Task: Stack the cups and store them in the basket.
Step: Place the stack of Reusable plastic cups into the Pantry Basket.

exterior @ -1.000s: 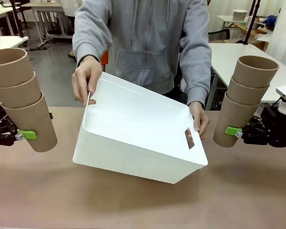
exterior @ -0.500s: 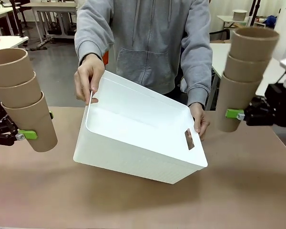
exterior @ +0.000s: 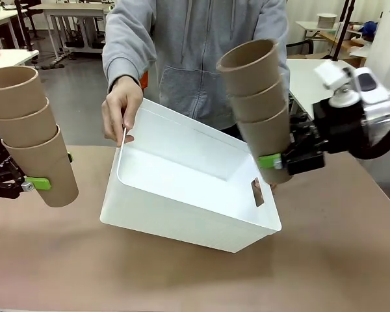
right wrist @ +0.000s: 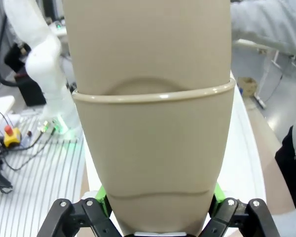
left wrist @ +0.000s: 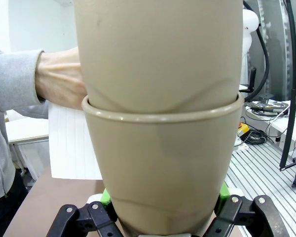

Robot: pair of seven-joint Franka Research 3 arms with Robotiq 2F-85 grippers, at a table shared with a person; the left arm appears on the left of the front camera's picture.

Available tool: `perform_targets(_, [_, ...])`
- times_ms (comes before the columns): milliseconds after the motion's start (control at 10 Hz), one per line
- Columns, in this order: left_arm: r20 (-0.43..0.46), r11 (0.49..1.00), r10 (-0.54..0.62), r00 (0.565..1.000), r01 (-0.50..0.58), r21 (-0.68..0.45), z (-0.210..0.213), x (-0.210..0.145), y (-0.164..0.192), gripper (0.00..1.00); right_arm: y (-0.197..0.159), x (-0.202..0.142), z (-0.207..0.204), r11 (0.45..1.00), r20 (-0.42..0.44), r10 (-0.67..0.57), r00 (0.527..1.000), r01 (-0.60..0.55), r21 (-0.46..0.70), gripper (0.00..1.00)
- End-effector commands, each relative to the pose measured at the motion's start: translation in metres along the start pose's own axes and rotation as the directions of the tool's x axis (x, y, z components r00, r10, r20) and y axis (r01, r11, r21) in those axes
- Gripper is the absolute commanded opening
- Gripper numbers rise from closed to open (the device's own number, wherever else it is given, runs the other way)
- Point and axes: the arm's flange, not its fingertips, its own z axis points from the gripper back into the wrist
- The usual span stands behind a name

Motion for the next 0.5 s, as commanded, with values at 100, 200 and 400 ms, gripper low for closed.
perform_targets(100, [0.007,1.0,-0.009,1.0,0.009,0.002,0.001,0.004,-0.001,0.85,-0.006,0.013,-0.044,0.999,-0.166,-0.025,0.986,0.02,-0.034,0.83])
perform_targets(200, [0.007,1.0,-0.009,1.0,0.009,0.002,0.001,0.004,-0.001,0.85,-0.009,0.014,-0.058,0.999,-0.221,-0.025,0.975,0.015,-0.047,0.83])
perform_targets(400, [0.007,1.0,-0.009,1.0,0.009,0.002,0.001,0.004,-0.001,0.85,-0.019,0.008,-0.083,0.998,-0.299,-0.024,0.954,0.006,-0.063,0.83])
